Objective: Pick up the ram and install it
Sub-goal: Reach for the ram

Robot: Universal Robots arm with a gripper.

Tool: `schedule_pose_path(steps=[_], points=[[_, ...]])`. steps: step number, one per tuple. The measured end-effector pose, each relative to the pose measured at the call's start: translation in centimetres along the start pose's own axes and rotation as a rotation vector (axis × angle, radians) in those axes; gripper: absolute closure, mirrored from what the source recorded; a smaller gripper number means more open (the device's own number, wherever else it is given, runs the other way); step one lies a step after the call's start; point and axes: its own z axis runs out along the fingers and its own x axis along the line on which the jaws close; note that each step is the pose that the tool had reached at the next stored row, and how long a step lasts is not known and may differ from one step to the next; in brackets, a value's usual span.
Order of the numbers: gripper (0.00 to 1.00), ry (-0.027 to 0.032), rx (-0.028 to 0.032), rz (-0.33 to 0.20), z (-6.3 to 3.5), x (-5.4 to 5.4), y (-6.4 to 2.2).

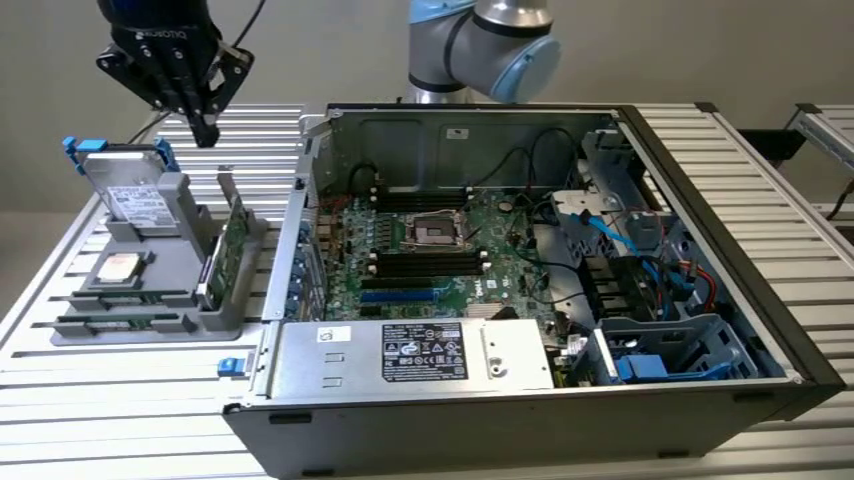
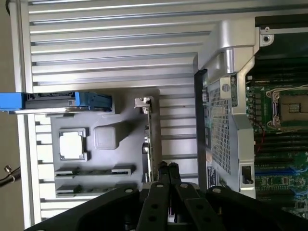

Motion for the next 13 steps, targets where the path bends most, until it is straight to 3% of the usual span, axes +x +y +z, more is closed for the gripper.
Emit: schedule_pose_path(steps=[13], points=[[0.9,0.0011,-0.0102,0.0,0.46,5.9,-0.45]])
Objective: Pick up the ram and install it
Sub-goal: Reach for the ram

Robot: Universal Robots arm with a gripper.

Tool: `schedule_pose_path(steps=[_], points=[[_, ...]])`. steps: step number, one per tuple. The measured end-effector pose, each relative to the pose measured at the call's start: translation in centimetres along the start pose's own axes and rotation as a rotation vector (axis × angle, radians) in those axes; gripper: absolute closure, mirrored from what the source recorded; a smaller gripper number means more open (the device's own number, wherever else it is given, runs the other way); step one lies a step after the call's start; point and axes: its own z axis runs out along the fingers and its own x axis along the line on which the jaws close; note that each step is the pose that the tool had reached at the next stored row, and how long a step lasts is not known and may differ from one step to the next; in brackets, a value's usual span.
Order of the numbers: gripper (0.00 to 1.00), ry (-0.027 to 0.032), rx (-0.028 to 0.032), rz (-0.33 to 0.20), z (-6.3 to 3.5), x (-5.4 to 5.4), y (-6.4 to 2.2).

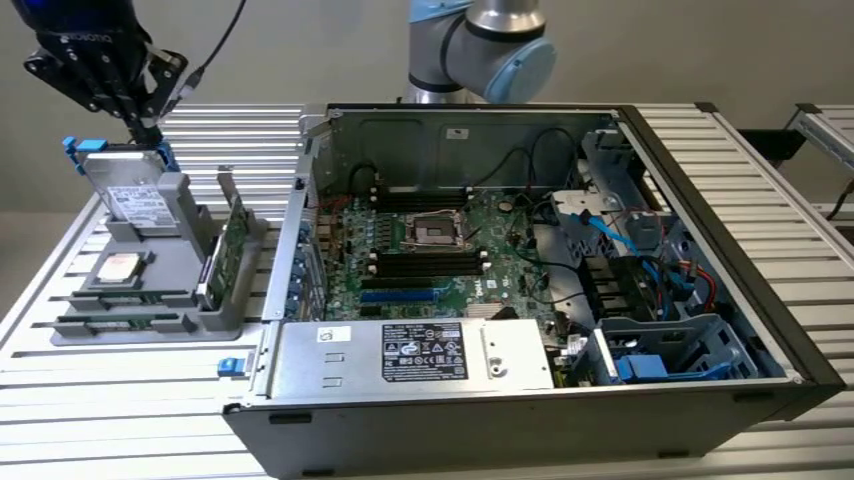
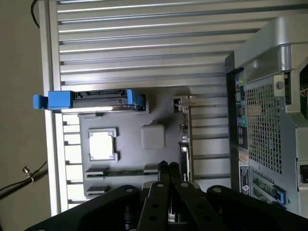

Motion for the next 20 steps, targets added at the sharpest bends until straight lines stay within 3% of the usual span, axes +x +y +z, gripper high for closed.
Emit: schedule_pose_path(steps=[3,9,20], points=[[0.9,0.0003,-0.0033,-0.001,0.1,1.3,-0.15],[0.9,0.0007,-0.0042,-0.007,0.24,3.1,-0.92],[0.9,0.0028,-0.0064,-0.034,0.41,4.2,-3.07]])
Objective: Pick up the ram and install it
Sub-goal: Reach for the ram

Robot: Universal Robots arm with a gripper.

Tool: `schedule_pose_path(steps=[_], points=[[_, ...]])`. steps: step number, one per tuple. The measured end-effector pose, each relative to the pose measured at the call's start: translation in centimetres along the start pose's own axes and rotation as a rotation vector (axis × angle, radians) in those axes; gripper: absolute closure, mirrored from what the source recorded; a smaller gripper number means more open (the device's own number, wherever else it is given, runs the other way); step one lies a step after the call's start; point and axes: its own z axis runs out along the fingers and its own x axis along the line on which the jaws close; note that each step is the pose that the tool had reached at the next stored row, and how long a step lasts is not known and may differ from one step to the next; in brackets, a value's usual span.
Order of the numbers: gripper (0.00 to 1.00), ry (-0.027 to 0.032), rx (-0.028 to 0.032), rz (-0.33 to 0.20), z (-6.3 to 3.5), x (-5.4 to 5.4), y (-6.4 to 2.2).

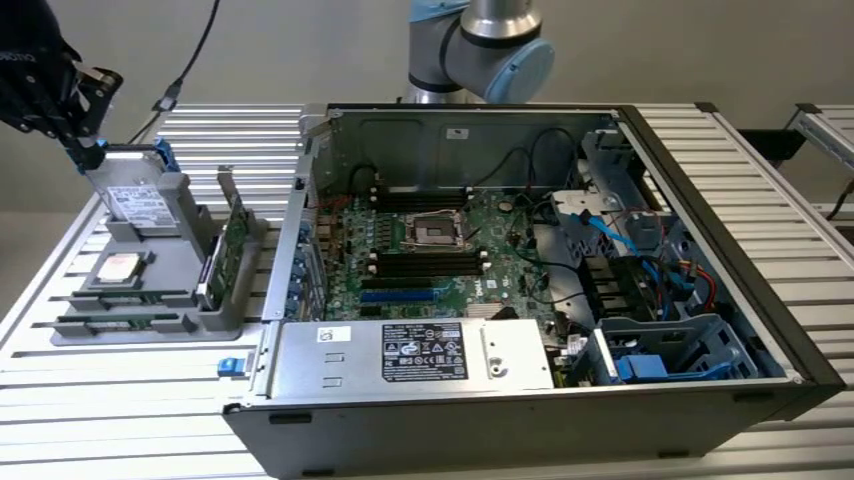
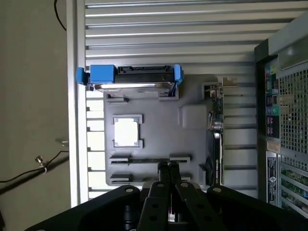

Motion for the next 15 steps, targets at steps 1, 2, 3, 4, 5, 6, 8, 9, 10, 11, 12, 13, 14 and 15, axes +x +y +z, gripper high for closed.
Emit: schedule_pose_path(steps=[1,2,3,4,5,6,8,9,10,11,12,13,14,15], points=[[0.9,0.0002,0.0001,-0.003,0.01,0.0,-0.2],[0.9,0.0003,0.0001,-0.005,0.03,0.0,-0.38],[0.9,0.0005,0.0002,-0.008,0.06,0.0,-0.57],[0.9,0.0008,0.0002,-0.01,0.08,0.0,-0.77],[0.9,0.0011,0.0003,-0.013,0.11,0.0,-0.95],[0.9,0.0016,0.0004,-0.016,0.14,0.0,-1.15],[0.9,0.0025,0.0006,-0.021,0.21,-0.1,-1.53],[0.9,0.003,0.0007,-0.024,0.24,-0.1,-1.72],[0.9,0.0035,0.0007,-0.027,0.28,-0.1,-1.93],[0.9,0.0039,0.0007,-0.029,0.32,-0.1,-2.11],[0.9,0.0045,0.0008,-0.032,0.35,-0.1,-2.32],[0.9,0.0049,0.0009,-0.035,0.39,-0.1,-2.5],[0.9,0.0055,0.001,-0.037,0.42,-0.1,-2.7],[0.9,0.006,0.001,-0.04,0.46,-0.1,-2.88]])
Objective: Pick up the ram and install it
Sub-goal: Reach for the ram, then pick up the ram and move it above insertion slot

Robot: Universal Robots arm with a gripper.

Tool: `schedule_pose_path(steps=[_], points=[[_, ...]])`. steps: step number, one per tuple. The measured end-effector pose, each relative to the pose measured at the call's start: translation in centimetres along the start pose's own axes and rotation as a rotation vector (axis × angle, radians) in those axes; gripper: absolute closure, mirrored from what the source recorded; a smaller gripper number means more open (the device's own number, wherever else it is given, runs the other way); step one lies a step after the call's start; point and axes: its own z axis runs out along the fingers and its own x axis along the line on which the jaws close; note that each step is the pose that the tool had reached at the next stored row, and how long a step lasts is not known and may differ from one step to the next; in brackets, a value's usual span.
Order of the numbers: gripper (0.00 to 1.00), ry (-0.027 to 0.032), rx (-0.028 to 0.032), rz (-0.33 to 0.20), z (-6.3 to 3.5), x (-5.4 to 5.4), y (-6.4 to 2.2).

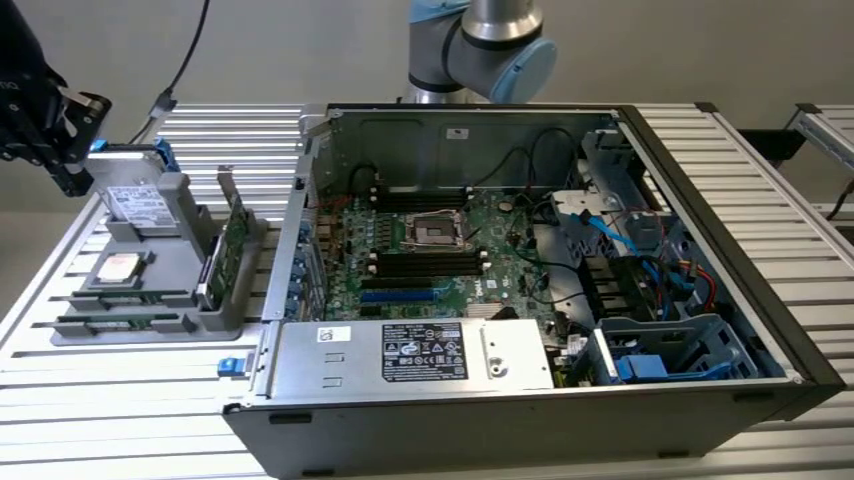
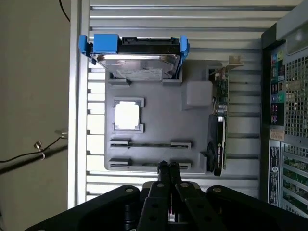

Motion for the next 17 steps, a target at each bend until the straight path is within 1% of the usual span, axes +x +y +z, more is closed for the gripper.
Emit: schedule_pose_path(steps=[4,17], points=[[0.9,0.002,0.0003,-0.011,0.13,-0.01,-0.68],[0.9,0.0021,0.0004,-0.013,0.13,-0.01,-0.71]])
